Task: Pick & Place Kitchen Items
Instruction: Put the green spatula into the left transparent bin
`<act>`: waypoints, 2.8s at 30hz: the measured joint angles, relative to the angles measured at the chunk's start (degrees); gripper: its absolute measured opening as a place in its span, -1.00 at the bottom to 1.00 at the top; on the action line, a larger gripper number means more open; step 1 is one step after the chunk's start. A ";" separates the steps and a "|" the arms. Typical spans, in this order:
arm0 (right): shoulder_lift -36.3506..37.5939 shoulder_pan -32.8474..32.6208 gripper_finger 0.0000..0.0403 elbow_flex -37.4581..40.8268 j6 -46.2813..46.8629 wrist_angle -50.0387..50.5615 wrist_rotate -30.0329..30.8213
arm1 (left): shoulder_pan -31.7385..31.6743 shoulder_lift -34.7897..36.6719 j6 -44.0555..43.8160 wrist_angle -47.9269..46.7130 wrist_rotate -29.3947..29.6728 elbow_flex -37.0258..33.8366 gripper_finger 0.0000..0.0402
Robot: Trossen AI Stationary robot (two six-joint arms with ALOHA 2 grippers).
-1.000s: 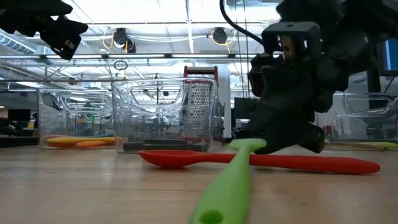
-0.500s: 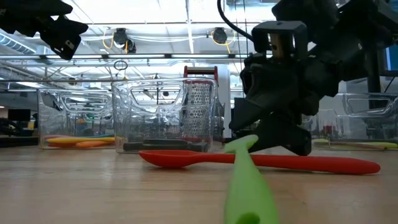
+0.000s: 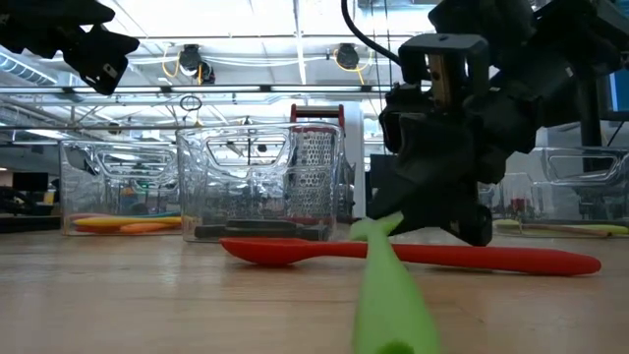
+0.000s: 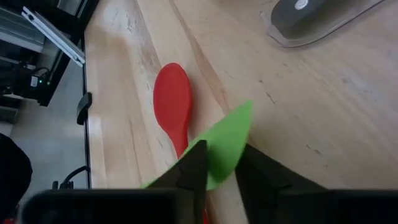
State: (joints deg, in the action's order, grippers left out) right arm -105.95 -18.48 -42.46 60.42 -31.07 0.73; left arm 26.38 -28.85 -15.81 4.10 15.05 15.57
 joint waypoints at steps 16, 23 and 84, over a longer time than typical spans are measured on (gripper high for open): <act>6.09 -1.72 -0.96 0.42 -1.16 0.66 0.96 | 0.00 0.01 -2.46 0.86 -0.04 0.01 -0.15; 15.94 -5.03 -0.96 0.33 -10.76 -0.08 9.28 | -0.01 0.01 -2.51 4.10 -0.13 0.02 -0.15; 11.96 1.29 -0.96 -25.68 -37.29 5.54 -5.48 | -0.54 -47.02 -5.09 23.53 -7.61 23.34 0.41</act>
State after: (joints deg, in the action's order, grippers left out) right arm -94.00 -17.19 -68.14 23.14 -25.53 -4.74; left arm 25.84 -75.88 -20.91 27.63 7.44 38.92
